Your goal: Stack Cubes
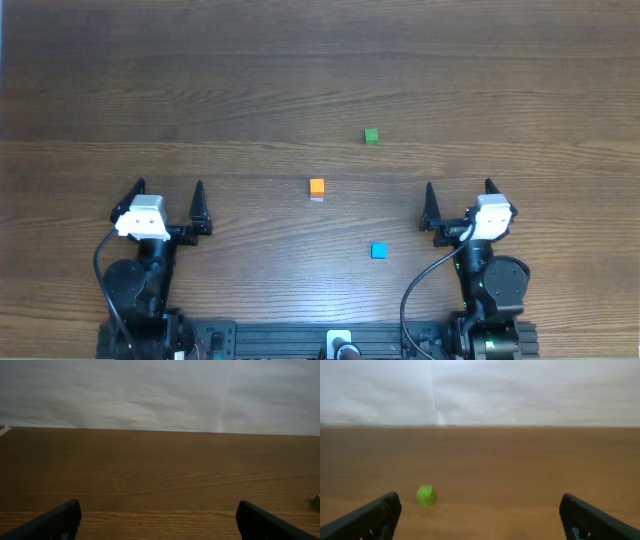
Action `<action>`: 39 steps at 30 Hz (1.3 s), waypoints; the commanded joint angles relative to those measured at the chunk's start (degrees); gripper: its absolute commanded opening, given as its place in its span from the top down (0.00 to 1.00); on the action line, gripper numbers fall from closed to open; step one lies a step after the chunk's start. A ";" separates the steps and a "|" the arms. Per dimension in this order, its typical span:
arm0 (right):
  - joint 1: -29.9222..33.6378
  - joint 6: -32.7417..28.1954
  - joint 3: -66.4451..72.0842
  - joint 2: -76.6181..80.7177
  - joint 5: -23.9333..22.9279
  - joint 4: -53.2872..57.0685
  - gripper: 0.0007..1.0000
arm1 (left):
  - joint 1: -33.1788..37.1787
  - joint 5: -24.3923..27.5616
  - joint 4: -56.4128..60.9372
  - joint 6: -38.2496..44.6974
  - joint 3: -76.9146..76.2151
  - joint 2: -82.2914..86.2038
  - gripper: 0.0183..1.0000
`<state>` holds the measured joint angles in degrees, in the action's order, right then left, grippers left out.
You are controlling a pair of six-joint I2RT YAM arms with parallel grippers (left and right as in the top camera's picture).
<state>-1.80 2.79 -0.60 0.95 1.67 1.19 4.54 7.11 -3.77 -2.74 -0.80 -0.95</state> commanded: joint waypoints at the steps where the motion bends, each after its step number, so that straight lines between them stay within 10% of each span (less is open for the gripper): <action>1: 0.33 5.05 -0.28 -0.33 0.59 -3.32 0.01 | 0.31 0.57 0.04 0.83 0.44 0.57 0.00; 9: 0.22 1.75 -15.26 5.68 0.96 3.74 0.01 | 0.31 0.57 0.04 0.83 0.44 0.57 0.00; 23: -11.06 -1.29 -66.31 64.41 3.76 34.38 0.01 | 0.31 0.57 0.04 0.83 0.44 0.57 0.00; 39: -19.93 17.40 -77.40 108.32 1.68 38.53 0.01 | 0.31 0.57 0.04 0.83 0.44 0.57 0.00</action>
<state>-21.08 15.90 -75.53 105.78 4.12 39.68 4.54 7.14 -3.84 -2.74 -0.73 -0.80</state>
